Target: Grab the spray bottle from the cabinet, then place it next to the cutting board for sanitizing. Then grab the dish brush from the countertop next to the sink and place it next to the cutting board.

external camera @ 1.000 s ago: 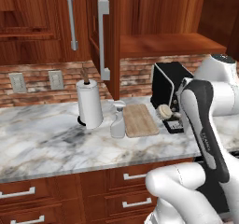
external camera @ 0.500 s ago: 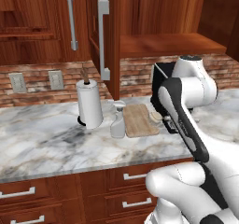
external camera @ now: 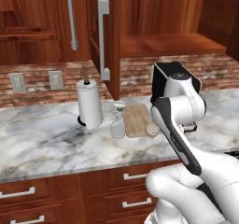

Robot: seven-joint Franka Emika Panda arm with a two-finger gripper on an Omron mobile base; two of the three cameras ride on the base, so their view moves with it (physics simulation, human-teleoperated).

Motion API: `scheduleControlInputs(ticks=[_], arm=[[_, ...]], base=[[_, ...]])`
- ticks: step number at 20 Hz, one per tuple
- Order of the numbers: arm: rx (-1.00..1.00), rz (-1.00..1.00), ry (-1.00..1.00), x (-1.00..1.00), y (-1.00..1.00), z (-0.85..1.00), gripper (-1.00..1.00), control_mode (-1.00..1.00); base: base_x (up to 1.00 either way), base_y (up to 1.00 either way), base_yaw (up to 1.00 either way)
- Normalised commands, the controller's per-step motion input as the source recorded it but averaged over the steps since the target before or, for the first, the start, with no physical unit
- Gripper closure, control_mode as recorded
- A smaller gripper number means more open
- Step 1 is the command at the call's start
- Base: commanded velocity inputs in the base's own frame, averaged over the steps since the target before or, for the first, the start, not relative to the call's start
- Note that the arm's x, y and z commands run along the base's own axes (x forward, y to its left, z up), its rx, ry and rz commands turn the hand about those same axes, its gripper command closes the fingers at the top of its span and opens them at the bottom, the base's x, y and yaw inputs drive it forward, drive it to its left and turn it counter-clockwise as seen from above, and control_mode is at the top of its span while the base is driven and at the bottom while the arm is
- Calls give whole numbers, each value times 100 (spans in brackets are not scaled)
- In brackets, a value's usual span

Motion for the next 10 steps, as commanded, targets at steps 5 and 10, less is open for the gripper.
scheduleControlInputs(ticks=[5, 10], arm=[[0, 4, -15, 35, 0, -42, 100, -100], [0, 0, 0, 66, 0, -24, 100, -100]], base=[[0, 0, 0], [0, 0, 0]])
